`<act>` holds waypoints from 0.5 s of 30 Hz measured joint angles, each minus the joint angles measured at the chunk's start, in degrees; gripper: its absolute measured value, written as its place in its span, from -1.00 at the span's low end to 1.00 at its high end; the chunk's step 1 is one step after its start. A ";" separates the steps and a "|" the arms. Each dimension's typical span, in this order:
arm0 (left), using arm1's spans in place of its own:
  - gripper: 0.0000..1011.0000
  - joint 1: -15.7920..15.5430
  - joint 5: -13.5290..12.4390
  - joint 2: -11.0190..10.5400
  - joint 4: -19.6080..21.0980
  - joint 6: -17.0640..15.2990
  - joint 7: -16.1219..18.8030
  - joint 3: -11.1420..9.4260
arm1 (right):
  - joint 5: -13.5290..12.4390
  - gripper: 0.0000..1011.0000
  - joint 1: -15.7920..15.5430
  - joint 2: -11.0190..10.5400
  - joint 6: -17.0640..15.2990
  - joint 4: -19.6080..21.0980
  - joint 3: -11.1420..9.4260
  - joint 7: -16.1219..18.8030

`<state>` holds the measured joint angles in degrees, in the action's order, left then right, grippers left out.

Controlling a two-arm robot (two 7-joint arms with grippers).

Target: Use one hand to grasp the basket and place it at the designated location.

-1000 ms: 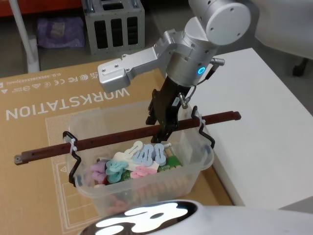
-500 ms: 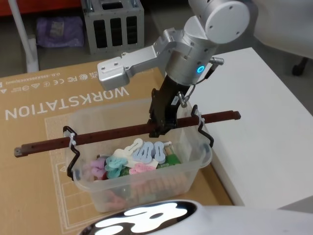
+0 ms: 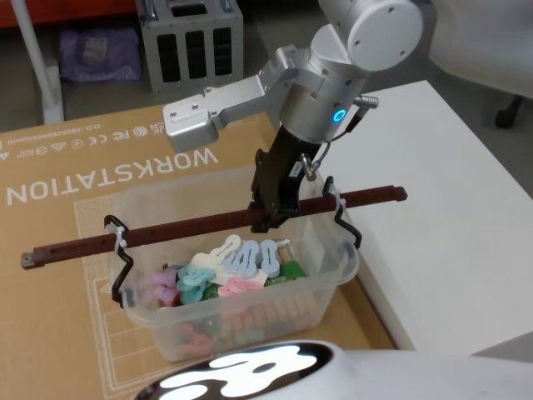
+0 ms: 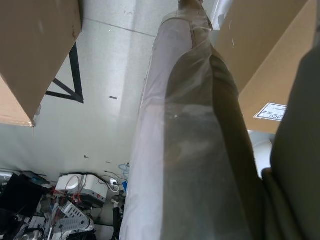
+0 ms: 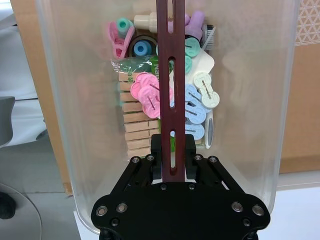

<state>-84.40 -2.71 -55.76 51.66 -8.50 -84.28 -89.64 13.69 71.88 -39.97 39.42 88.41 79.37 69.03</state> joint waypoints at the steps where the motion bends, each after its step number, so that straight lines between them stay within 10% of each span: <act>1: -1.00 0.00 0.00 0.00 0.00 0.00 0.00 0.00 | -0.09 -0.52 0.00 -0.02 0.00 -0.04 -0.04 -0.02; 15: -1.00 0.00 0.00 0.00 0.00 0.00 0.00 0.00 | -2.54 -0.52 0.52 -0.59 -0.39 -1.26 -1.98 -0.16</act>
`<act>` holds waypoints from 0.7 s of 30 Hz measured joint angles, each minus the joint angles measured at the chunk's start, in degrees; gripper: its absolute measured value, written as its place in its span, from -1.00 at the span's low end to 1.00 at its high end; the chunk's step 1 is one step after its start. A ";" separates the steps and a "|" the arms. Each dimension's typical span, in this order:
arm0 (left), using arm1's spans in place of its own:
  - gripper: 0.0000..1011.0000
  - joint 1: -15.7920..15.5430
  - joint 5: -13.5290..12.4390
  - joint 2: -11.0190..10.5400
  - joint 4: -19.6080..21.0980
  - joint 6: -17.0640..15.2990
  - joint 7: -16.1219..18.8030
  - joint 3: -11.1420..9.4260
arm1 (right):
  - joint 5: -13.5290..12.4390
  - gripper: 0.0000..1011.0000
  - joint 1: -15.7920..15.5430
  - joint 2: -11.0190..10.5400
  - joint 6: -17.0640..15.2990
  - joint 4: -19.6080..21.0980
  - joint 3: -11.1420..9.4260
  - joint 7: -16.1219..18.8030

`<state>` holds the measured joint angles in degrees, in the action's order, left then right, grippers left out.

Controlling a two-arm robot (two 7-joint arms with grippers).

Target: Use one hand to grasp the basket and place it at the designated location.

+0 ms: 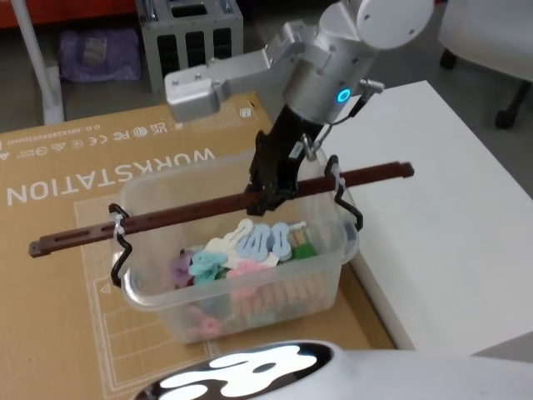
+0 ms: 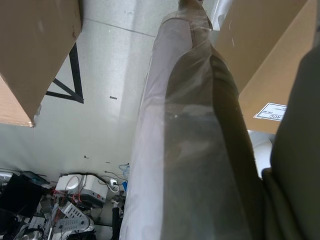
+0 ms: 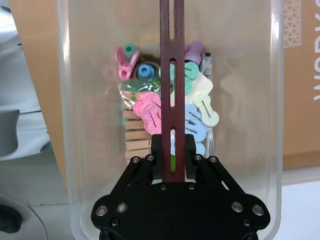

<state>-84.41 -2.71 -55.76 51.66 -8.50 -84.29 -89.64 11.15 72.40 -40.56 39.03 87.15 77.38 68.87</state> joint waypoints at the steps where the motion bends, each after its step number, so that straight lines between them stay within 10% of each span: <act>1: -1.00 0.00 0.00 0.00 0.00 0.00 0.00 0.00 | -0.17 -0.53 0.05 -0.04 -0.07 -0.11 -0.14 0.01; 21: -1.00 0.00 0.00 0.00 0.00 0.00 0.00 0.00 | -3.23 -0.53 0.43 -0.98 -1.97 -2.52 -3.70 0.61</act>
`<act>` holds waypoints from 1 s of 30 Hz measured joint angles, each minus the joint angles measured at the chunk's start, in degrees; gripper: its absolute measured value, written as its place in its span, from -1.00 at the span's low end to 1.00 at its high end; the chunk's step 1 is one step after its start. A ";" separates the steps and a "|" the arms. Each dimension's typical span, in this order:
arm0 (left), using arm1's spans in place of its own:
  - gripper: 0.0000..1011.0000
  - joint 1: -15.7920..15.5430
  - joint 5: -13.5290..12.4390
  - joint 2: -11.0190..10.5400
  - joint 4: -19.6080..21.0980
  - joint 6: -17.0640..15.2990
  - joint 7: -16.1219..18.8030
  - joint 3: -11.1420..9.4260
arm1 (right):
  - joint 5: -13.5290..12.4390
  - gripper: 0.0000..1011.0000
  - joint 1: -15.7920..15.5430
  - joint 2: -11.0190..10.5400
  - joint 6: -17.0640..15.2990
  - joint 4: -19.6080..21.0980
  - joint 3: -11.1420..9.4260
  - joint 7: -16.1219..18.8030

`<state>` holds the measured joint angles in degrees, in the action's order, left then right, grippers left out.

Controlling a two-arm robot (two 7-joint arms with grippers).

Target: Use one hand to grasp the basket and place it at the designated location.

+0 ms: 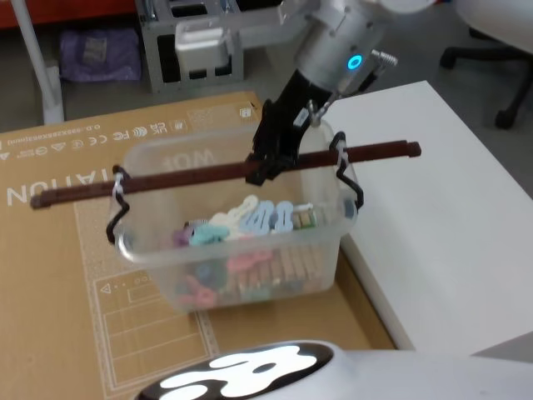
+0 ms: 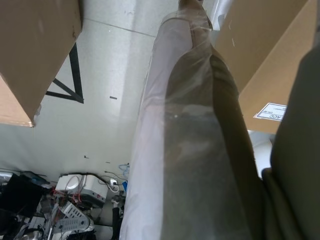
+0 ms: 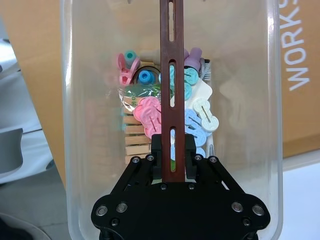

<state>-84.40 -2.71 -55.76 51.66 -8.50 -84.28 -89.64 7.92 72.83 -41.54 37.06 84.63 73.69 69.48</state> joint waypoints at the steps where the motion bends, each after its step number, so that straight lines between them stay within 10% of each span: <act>1: -1.00 0.00 0.00 0.00 0.00 0.00 0.00 0.00 | 0.00 -0.53 0.00 0.00 0.00 0.00 0.00 0.00; 30: -1.00 0.00 0.01 0.00 0.01 0.00 0.00 0.00 | -4.66 -0.53 0.80 -2.50 -5.24 -8.31 -8.02 0.11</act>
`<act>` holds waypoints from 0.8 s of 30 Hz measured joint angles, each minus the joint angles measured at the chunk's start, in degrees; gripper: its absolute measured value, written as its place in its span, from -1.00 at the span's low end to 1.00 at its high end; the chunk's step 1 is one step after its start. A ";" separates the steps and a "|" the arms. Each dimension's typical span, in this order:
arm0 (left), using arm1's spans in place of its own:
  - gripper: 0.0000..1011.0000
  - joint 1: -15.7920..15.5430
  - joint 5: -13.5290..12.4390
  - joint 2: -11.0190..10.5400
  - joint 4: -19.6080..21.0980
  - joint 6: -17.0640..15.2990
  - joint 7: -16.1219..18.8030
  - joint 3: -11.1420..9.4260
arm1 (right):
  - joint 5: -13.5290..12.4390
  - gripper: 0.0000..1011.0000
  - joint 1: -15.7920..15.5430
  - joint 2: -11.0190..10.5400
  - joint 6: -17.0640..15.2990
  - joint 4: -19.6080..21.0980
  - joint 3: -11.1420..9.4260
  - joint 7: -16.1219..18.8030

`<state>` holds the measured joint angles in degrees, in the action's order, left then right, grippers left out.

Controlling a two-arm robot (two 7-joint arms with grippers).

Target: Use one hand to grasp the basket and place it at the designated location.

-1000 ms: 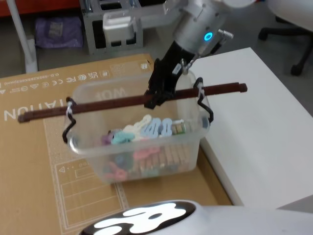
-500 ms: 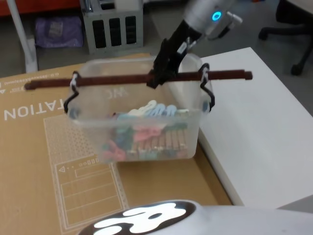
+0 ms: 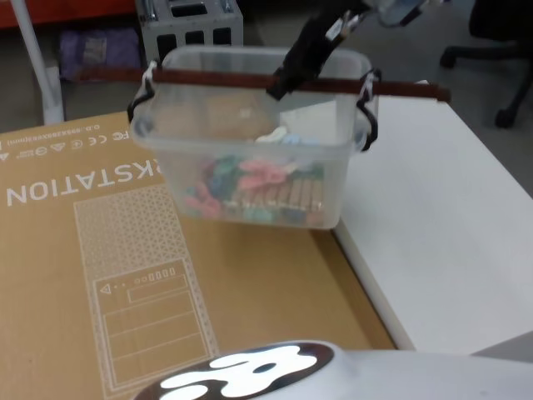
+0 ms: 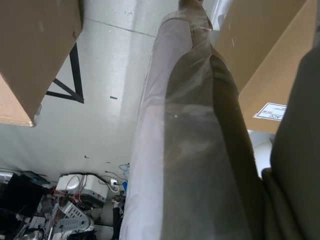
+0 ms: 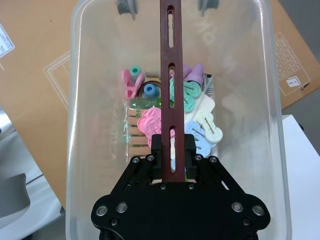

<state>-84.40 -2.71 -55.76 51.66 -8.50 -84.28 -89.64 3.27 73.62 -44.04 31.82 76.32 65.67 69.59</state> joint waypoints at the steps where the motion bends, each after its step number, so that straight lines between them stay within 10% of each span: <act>1: -1.00 0.00 0.00 0.00 0.00 0.00 0.00 0.00 | -0.12 -0.52 0.01 -0.09 -0.16 -0.26 -0.23 -0.06; 24: -1.00 0.00 0.00 0.00 0.00 0.00 0.00 0.00 | -0.06 -0.52 -0.18 -1.57 -4.74 -3.99 -4.46 0.06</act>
<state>-84.41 -2.71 -55.76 51.66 -8.50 -84.28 -89.64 3.21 73.44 -45.61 27.08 72.33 61.21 69.65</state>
